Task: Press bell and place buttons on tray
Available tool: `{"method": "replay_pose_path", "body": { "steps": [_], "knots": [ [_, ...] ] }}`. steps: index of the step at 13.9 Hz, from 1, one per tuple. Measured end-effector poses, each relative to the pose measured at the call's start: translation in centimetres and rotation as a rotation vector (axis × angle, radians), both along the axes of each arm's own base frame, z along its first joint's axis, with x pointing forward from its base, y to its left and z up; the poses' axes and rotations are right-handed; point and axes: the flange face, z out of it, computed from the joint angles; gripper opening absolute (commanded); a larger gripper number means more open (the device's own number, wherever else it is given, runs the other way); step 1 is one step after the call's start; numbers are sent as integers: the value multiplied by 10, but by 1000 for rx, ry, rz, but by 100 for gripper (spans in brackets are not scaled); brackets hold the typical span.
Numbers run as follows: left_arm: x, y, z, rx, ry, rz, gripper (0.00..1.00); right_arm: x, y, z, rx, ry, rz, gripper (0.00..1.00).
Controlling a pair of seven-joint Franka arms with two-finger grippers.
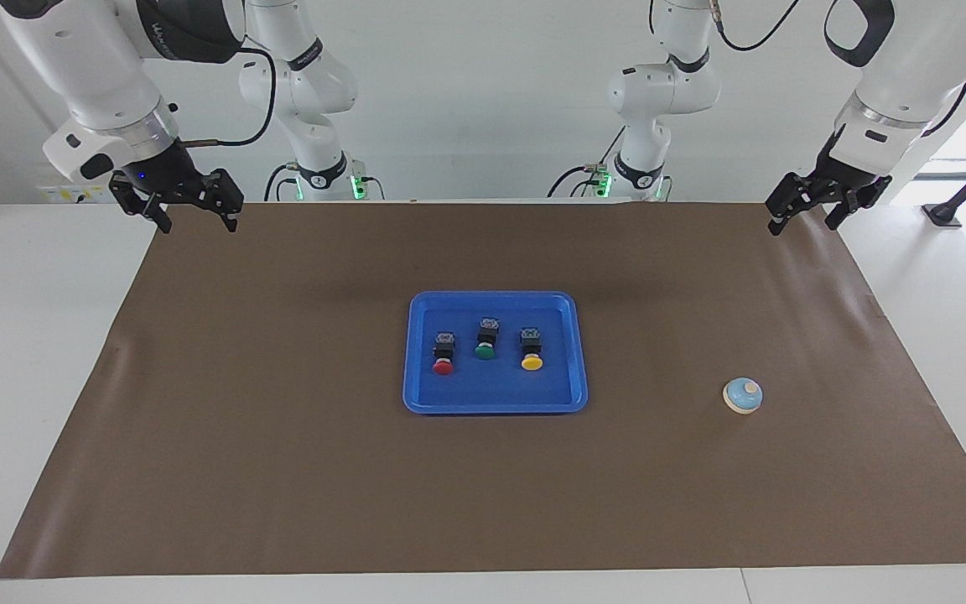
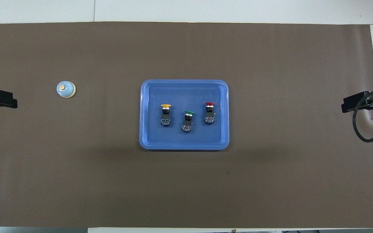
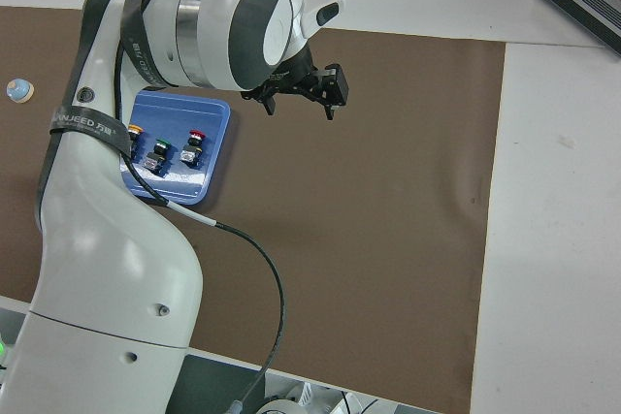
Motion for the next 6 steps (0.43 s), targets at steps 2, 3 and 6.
{"method": "replay_pose_path", "body": {
  "steps": [2, 3, 6],
  "knots": [
    [-2, 0, -1, 0, 14, 0, 100, 0, 0, 0, 0, 0, 0, 100],
    [-2, 0, -1, 0, 16, 0, 100, 0, 0, 0, 0, 0, 0, 100],
    [-2, -2, -1, 0, 18, -3, 100, 0, 0, 0, 0, 0, 0, 100]
  ]
}}
